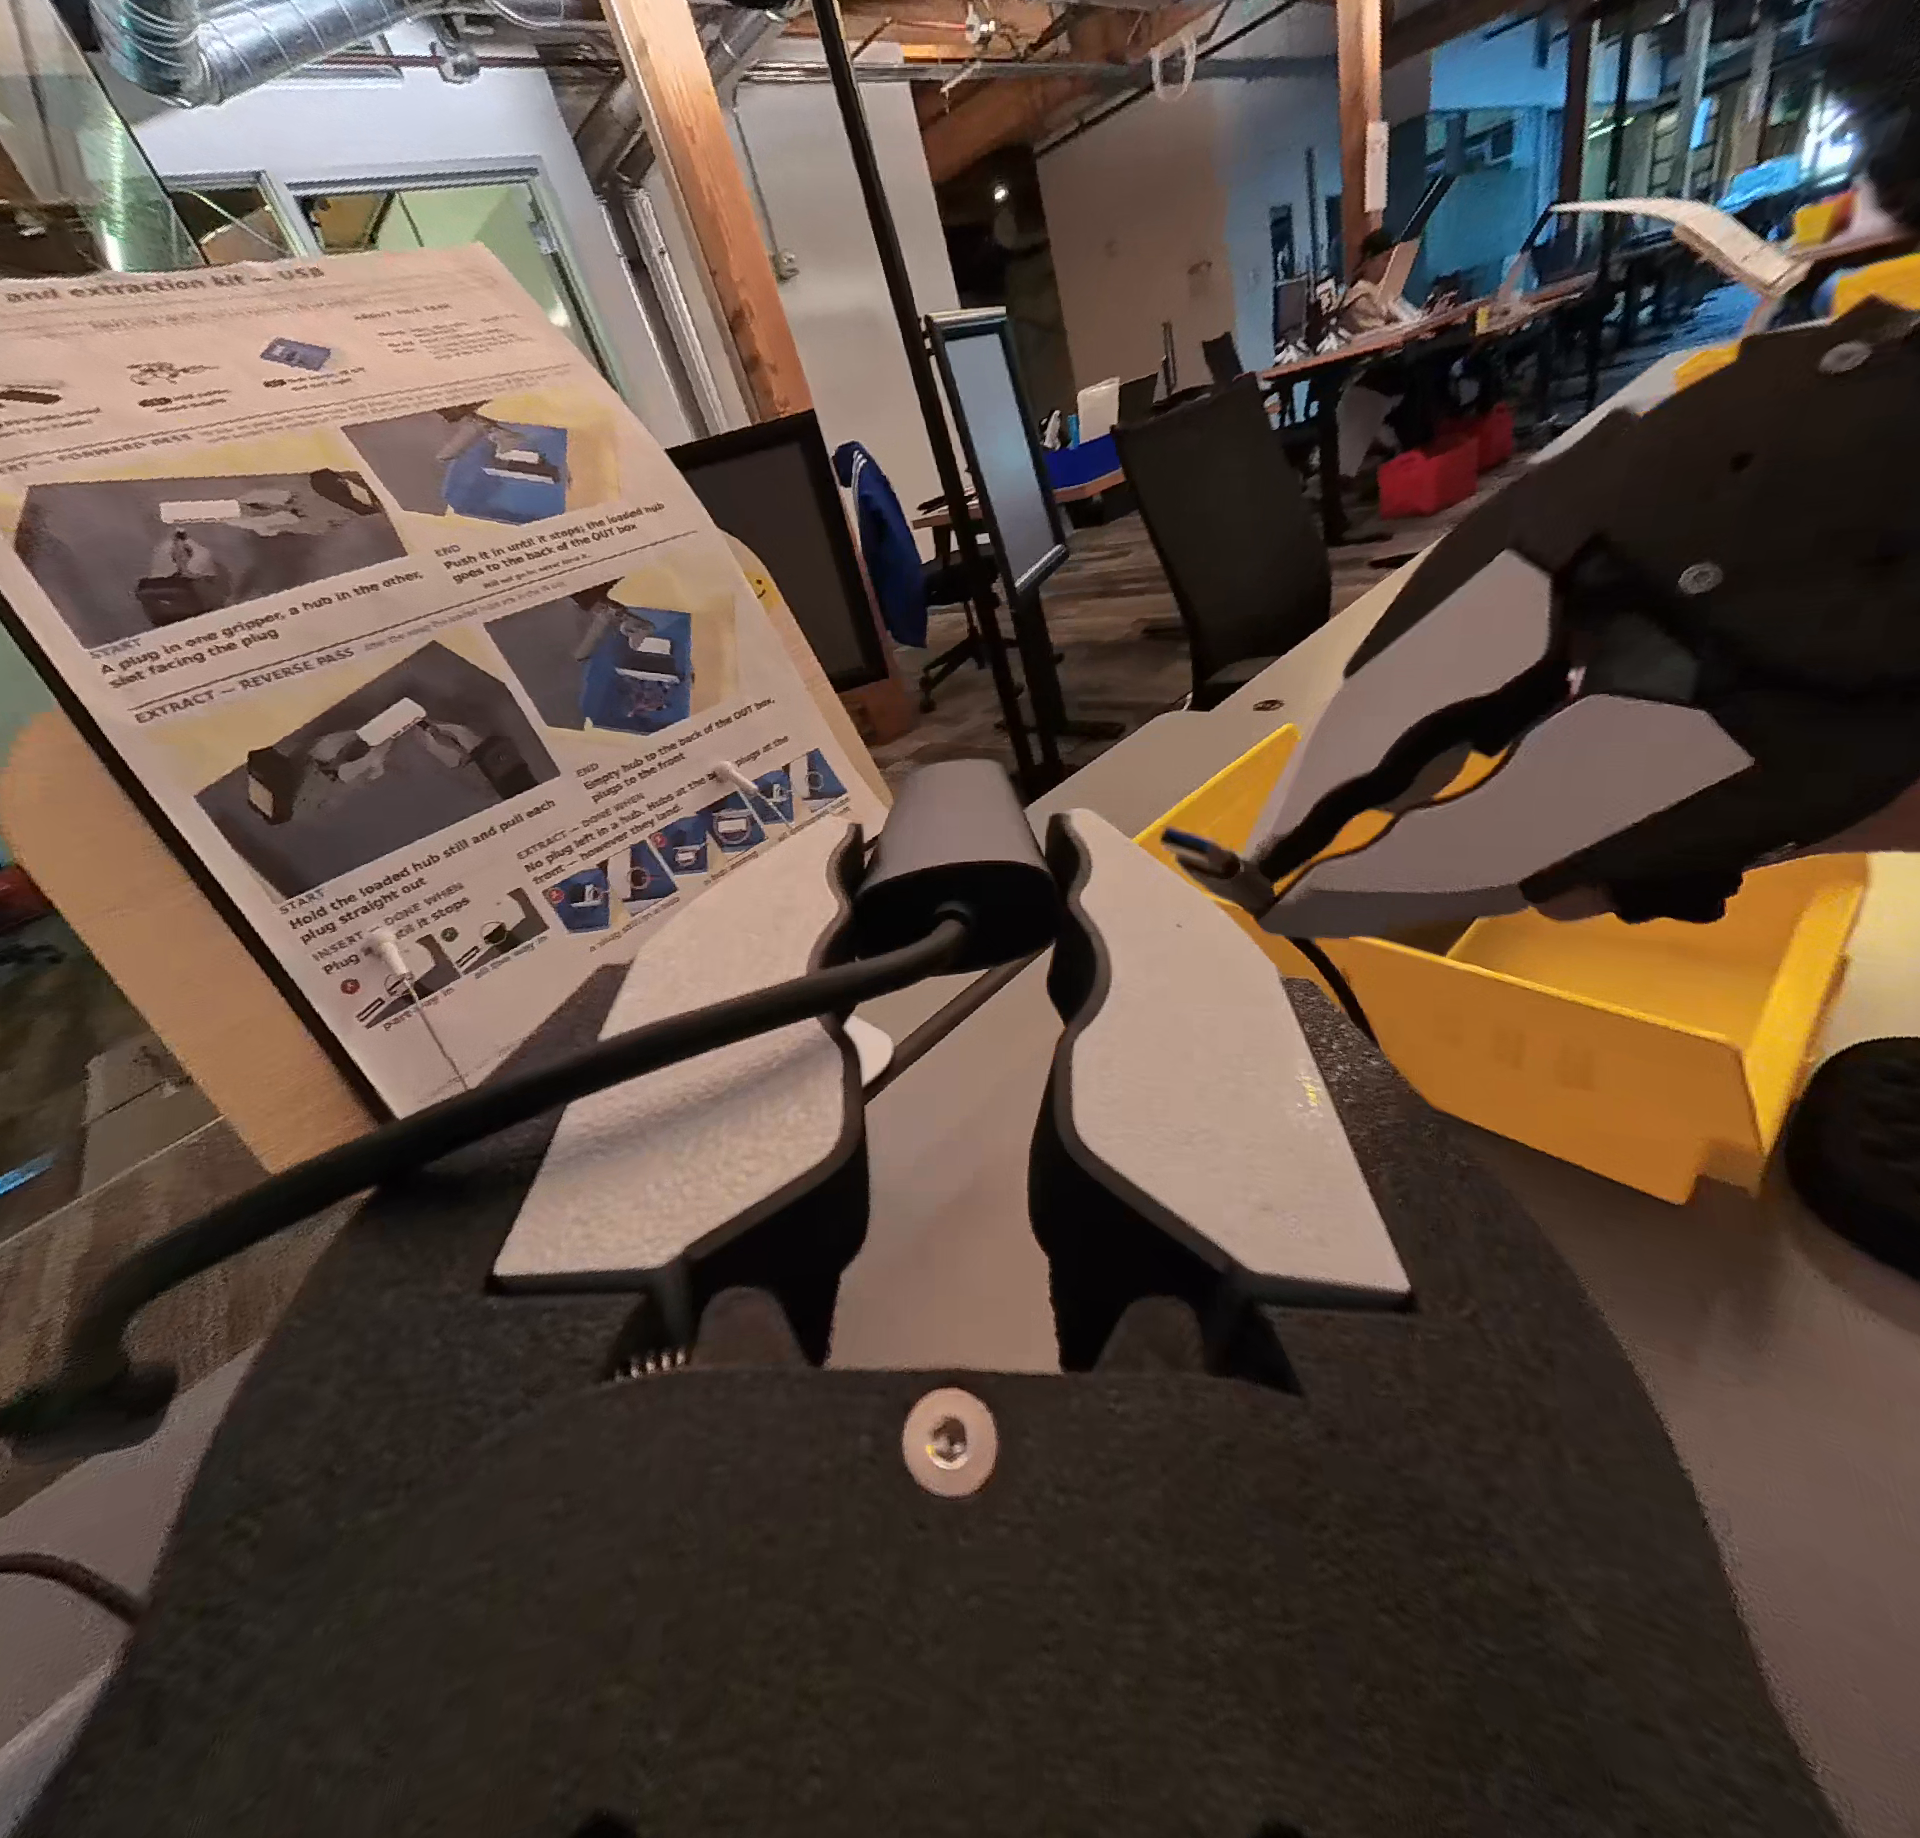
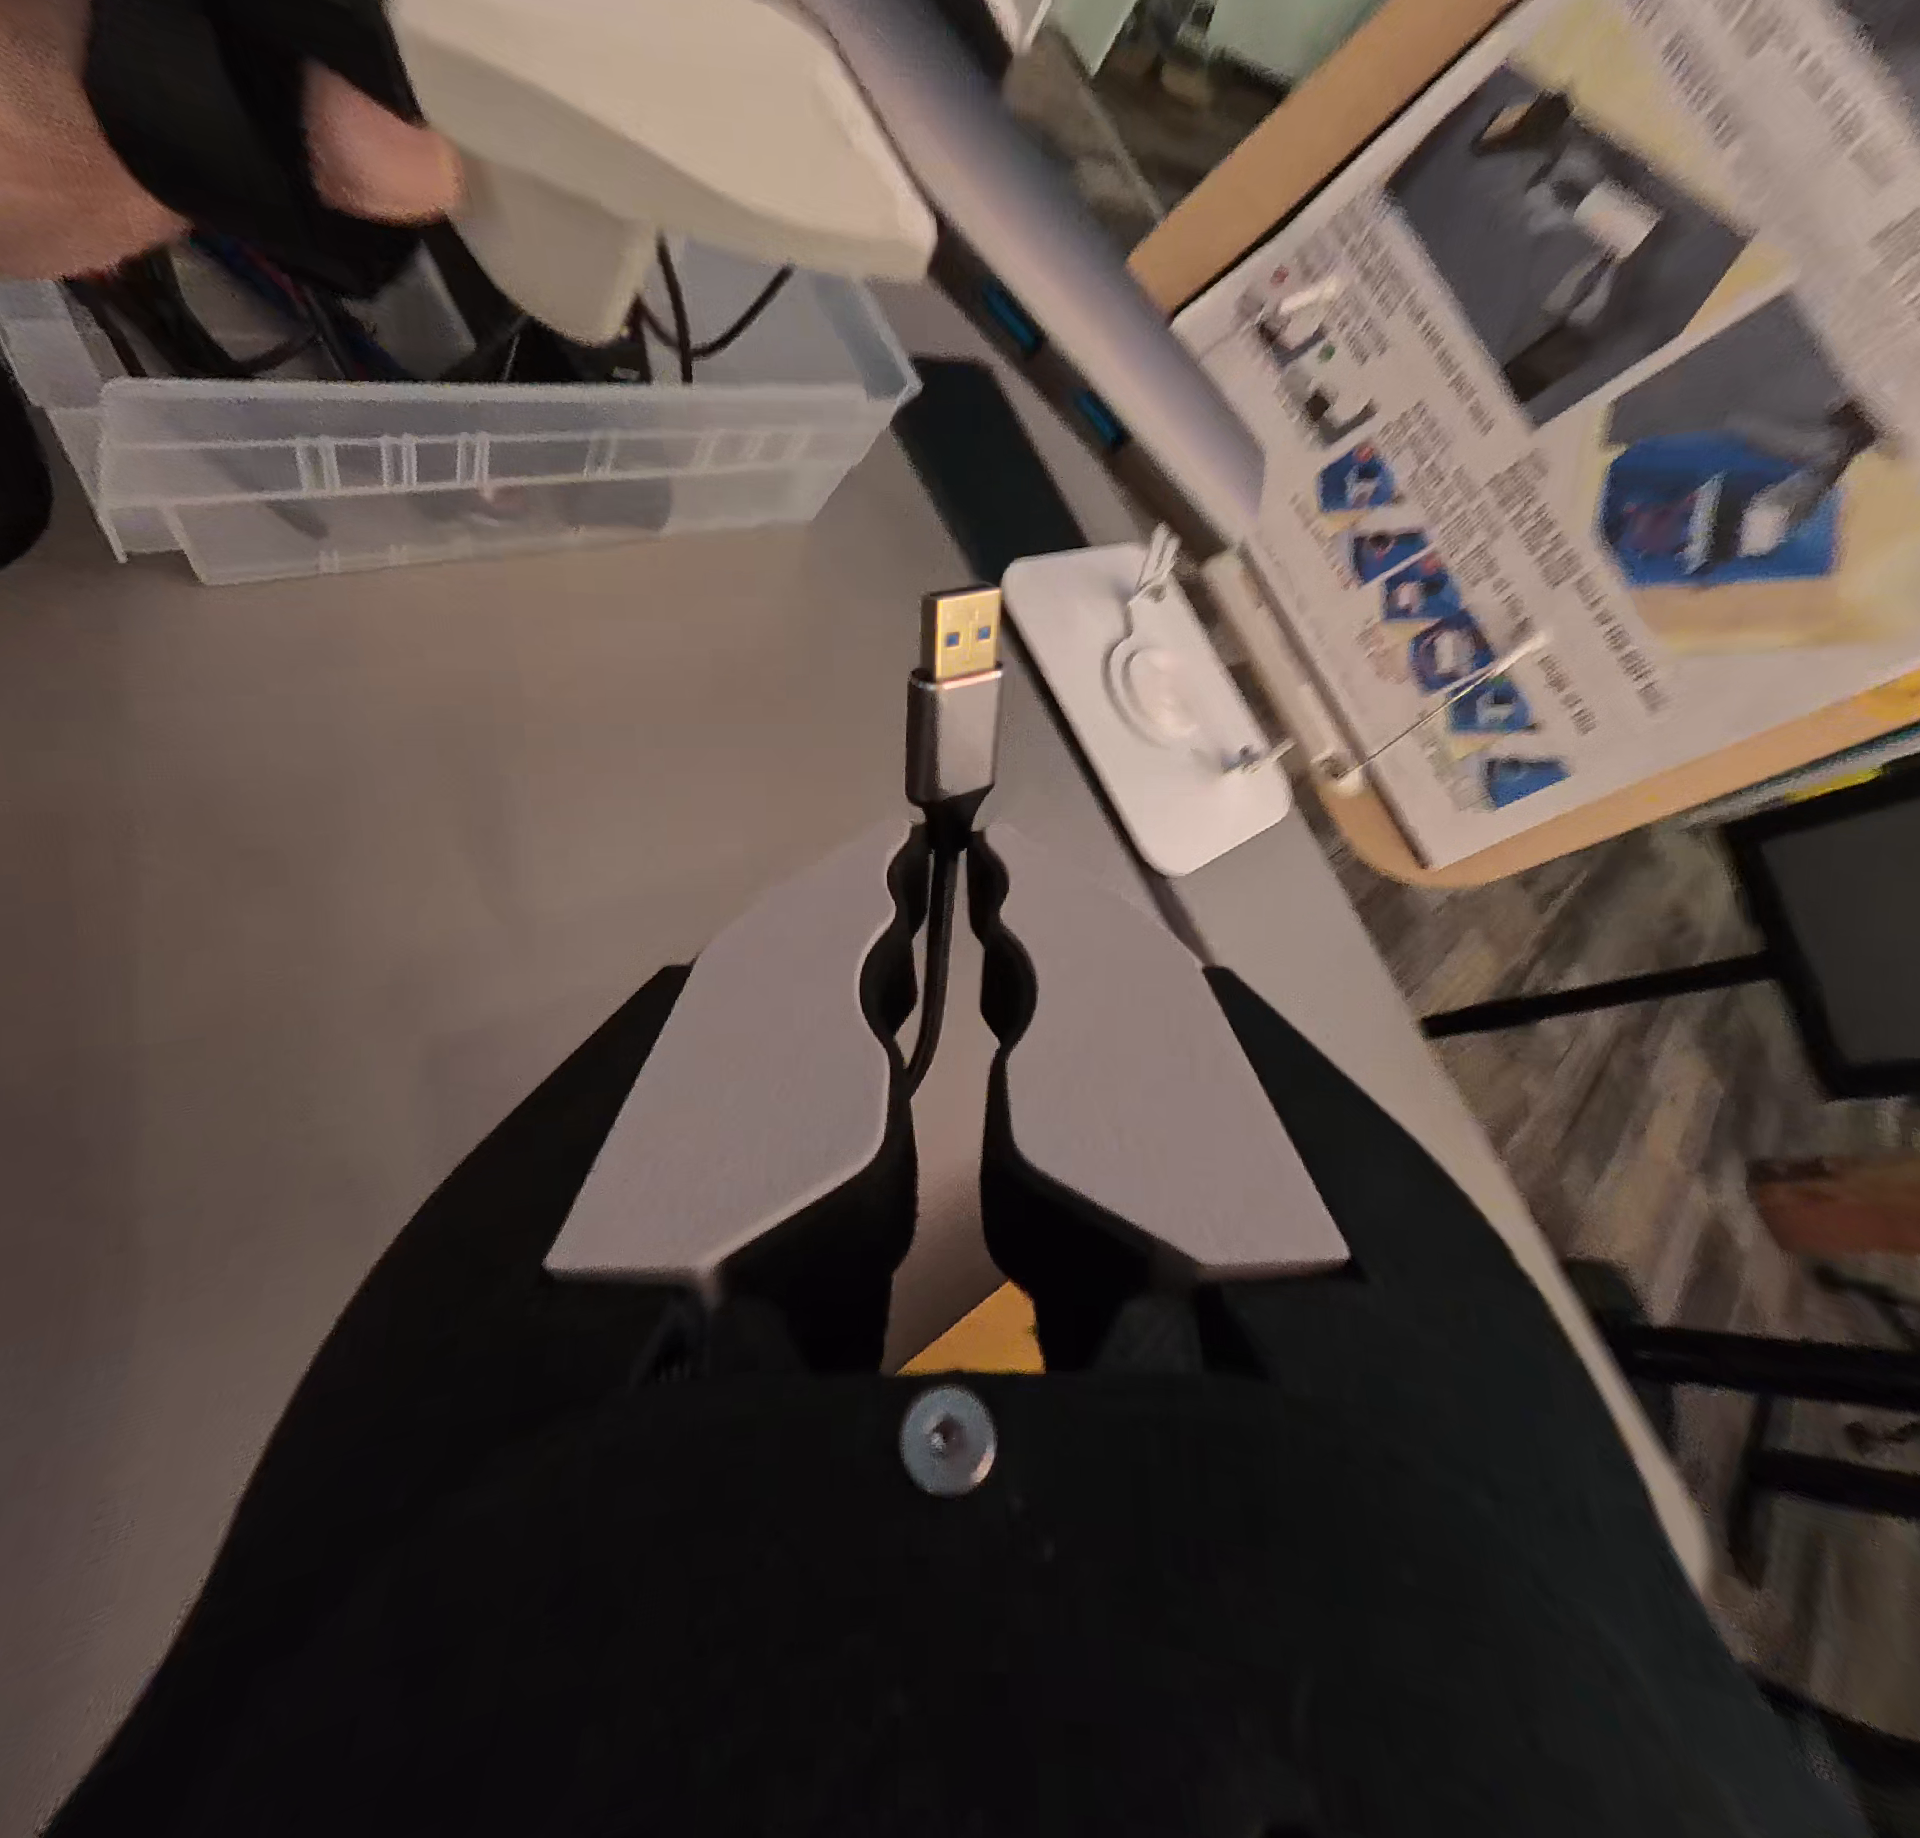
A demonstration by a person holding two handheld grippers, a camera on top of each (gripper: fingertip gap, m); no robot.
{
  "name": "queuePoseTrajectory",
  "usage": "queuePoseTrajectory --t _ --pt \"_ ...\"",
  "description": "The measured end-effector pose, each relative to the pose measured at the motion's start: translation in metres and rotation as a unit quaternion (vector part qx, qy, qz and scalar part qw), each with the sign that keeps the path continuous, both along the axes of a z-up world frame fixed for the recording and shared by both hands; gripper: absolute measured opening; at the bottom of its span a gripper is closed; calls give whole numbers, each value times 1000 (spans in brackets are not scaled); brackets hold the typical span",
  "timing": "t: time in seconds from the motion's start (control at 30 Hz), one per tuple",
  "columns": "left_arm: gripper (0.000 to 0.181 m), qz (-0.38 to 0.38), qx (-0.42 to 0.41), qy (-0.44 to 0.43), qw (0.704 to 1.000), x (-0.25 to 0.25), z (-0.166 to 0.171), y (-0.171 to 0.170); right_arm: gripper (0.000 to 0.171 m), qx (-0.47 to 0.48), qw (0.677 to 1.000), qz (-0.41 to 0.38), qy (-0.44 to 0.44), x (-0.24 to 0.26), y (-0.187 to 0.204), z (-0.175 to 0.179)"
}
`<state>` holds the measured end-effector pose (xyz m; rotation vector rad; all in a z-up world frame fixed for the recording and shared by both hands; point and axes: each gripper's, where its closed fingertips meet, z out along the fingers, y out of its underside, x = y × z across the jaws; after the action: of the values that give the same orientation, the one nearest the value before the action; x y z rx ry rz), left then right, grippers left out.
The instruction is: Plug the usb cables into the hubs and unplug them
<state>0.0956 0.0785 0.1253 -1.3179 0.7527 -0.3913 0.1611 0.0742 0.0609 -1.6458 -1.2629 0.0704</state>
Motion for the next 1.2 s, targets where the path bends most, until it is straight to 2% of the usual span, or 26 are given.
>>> queuePoseTrajectory --t 0.13,0.2,0.27,0.53,0.6,0.8,0.87,1.0,1.1,1.2 --pt "33 23 -1 -10 1000 -15 4 8 8 -114 993 -28 -11 4 15 -46" --pt "33 36 2 -23 999 -31 13 11 8 -186 981 -45 -31 4 16 -76" --pt "33 44 9 -39 998 -46 24 9 8 -219 973 -60 -37 -2 20 -96" --pt "33 53 23 -73 996 -76 48 1 8 -258 949 -91 -155 -39 15 -195" --pt "32 48 21 -77 996 -77 48 0 8 -264 948 -86 -157 -43 15 -209" --pt "32 36 16 -82 996 -78 51 -3 10 -254 964 -49 -66 -56 20 -217" --pt "33 32 15 -84 996 -78 53 -4 17 -254 966 -45 -24 -55 21 -216" --pt "32 20 12 -88 996 -77 55 -8 33 -323 944 -2 72 -66 11 -212" --pt "32 15 13 -87 996 -76 57 -11 33 -348 929 10 128 -70 17 -202" --pt "33 11 17 -82 996 -73 58 -14 32 -321 937 -3 135 -65 34 -197"
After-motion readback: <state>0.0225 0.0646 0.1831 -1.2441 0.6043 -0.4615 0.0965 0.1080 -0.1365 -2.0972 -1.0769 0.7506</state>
